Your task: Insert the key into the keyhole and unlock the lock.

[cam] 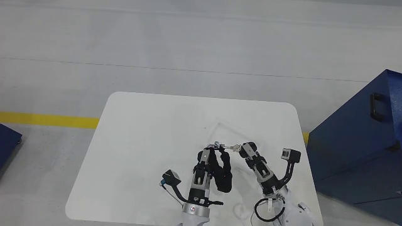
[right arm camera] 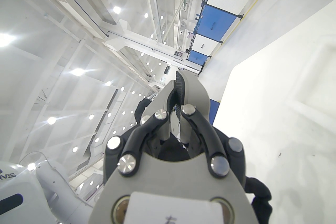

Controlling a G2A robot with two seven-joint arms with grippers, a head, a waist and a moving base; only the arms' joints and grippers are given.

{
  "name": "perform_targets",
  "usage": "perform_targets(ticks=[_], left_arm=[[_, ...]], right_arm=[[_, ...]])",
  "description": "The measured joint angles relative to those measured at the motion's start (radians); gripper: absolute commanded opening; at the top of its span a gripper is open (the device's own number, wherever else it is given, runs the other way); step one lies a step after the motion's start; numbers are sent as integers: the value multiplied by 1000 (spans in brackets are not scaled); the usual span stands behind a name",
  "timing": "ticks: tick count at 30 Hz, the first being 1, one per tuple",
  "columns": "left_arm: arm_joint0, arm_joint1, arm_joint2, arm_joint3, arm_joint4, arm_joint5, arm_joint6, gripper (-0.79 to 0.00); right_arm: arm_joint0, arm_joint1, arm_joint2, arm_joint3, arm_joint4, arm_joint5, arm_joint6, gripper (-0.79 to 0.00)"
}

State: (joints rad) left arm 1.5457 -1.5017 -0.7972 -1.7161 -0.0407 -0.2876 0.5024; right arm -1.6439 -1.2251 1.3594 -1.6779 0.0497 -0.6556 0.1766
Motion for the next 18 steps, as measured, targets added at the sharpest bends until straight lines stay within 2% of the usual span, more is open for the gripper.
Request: perform_targets(ticks=[18], left_arm=[[0,0,0,0,0,0,0,-785]], right_arm=[[16,-4,-9,4,-1,-2,10,-785]])
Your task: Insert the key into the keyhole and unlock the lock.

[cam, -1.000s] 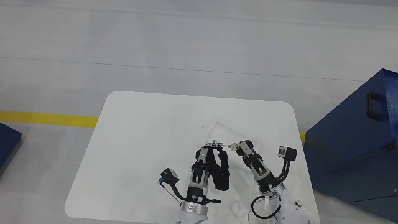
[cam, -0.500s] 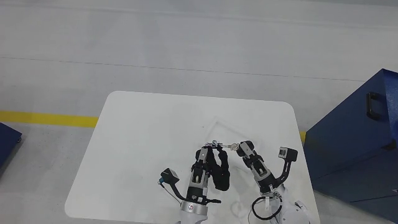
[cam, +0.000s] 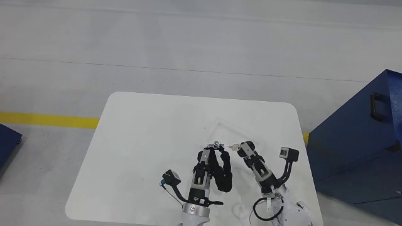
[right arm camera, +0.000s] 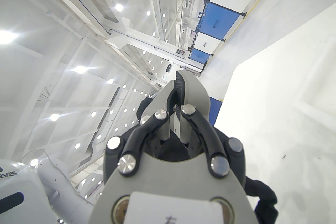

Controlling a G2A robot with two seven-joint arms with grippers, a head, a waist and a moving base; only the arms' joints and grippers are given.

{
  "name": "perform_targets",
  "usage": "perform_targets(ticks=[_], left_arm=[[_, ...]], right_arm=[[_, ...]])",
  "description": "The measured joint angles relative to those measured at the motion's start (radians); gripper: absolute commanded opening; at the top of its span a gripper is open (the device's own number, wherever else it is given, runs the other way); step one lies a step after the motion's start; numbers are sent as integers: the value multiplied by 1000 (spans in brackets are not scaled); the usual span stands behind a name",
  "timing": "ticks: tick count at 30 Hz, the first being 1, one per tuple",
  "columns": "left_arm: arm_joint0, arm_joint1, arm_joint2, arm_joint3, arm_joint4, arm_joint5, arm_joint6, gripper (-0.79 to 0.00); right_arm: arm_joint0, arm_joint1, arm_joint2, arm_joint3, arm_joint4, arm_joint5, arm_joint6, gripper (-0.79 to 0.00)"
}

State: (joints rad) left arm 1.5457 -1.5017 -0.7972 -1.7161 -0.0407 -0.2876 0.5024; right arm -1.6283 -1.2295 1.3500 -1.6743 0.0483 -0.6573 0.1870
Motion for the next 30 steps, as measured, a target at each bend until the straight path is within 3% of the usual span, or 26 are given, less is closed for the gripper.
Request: perform_targets(ticks=[30], left_arm=[[0,0,0,0,0,0,0,-785]], right_arm=[[28,-5,-10,18,5,-2,18,-785]])
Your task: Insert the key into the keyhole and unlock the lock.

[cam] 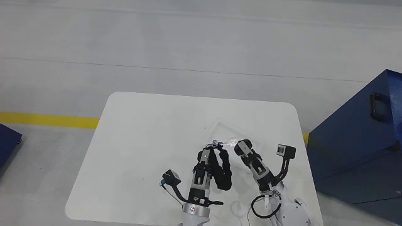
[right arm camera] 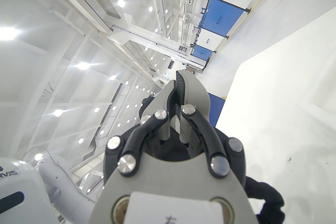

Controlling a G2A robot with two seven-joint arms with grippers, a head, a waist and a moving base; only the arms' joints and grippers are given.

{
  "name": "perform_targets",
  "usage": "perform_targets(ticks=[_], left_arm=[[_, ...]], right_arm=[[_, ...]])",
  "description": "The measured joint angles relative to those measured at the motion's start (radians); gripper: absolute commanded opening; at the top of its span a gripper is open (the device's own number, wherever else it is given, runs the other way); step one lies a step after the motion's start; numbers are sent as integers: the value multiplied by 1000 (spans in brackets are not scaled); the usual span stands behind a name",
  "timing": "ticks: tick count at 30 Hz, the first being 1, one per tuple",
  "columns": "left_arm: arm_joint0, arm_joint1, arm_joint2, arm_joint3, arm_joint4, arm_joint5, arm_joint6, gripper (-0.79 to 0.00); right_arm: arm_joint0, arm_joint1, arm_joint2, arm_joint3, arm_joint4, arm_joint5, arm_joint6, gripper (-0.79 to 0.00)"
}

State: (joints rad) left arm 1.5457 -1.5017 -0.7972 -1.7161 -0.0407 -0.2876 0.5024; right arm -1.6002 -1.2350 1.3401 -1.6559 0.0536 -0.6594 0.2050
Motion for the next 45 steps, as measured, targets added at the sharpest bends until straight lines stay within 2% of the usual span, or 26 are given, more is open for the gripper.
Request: perform_targets(ticks=[13,29,45], left_arm=[[0,0,0,0,0,0,0,-785],[0,0,0,0,0,0,0,-785],[0,0,0,0,0,0,0,-785]], right_arm=[[4,-1,9,13,0,3,-7,-785],[60,-10,-14,58,0,-2,-10,-785],[50,-11,1,63,-17,-3,-22,-785]])
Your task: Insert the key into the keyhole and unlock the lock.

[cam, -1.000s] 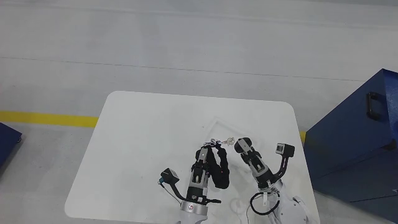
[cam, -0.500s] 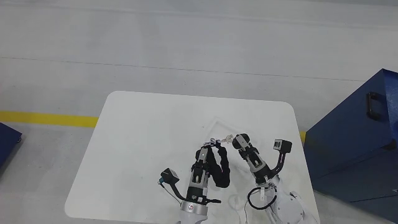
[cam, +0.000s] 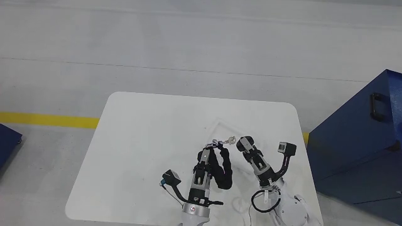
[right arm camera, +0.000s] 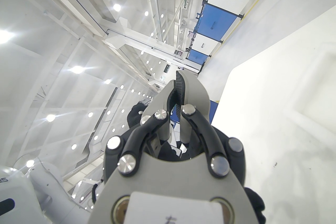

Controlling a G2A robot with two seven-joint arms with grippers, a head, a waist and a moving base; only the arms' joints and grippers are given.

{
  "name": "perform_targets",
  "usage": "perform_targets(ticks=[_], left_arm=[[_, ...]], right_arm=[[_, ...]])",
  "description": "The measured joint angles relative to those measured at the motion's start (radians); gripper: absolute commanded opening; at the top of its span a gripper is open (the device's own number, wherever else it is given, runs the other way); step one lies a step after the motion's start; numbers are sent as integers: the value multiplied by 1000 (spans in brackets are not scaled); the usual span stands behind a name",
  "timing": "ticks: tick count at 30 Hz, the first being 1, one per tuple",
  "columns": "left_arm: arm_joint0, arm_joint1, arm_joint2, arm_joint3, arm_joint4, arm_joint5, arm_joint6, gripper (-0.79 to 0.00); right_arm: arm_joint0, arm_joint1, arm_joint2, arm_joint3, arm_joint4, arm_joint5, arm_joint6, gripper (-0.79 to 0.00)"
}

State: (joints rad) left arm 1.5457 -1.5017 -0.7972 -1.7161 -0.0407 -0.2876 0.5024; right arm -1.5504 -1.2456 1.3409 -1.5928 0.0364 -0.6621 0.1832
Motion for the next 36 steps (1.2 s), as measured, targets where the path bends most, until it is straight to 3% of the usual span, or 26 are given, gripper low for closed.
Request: perform_targets(ticks=[36], left_arm=[[0,0,0,0,0,0,0,-785]], right_arm=[[42,-12,-31,29,-47,-34,-3,-785]])
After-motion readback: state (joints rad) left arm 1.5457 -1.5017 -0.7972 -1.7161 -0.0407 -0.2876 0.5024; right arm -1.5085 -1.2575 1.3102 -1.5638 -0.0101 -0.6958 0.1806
